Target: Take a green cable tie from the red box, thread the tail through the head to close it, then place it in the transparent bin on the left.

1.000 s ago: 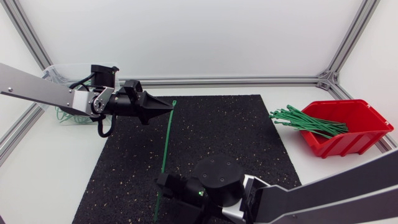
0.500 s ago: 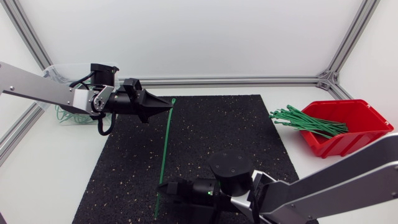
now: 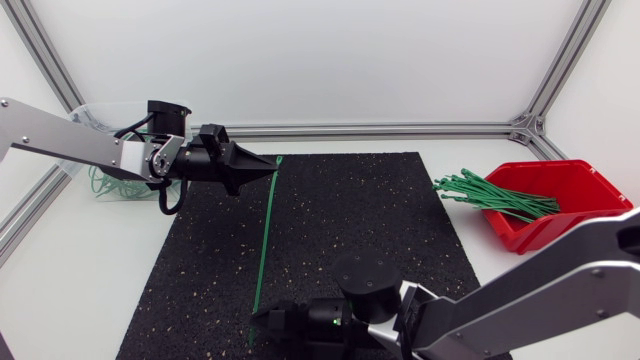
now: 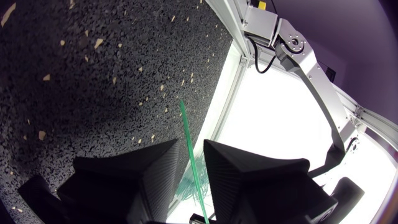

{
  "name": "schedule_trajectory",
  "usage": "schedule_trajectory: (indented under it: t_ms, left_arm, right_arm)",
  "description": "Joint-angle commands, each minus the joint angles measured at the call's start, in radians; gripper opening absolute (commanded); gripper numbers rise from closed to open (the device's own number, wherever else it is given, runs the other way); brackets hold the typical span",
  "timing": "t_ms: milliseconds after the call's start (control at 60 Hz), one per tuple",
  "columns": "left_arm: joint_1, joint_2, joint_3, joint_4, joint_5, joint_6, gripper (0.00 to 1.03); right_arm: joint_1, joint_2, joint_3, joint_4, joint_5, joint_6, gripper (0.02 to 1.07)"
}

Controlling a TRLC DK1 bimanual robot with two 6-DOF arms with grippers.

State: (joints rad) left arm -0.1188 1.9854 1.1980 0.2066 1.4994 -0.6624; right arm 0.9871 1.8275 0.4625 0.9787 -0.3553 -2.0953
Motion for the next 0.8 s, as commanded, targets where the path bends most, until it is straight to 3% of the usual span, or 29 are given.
schedule_trajectory:
  t_ms: [0, 267, 500, 783]
  left_arm:
    - [-0.004, 0.023, 0.026, -0.006, 0.021, -0.029, 0.03]
    - [-0.002, 0.024, 0.021, -0.006, 0.022, -0.029, 0.03]
    - [-0.002, 0.024, 0.017, -0.003, 0.028, -0.028, 0.03]
    - [-0.001, 0.026, 0.015, 0.002, 0.027, -0.028, 0.03]
  right_arm:
    - [0.015, 0.027, -0.004, 0.026, -0.008, -0.023, 0.30]
    - [0.018, 0.053, 0.022, 0.034, -0.007, -0.022, 0.30]
    - [0.002, 0.065, 0.034, 0.037, -0.007, -0.020, 0.15]
    - [-0.011, 0.050, 0.045, 0.038, -0.007, -0.019, 0.11]
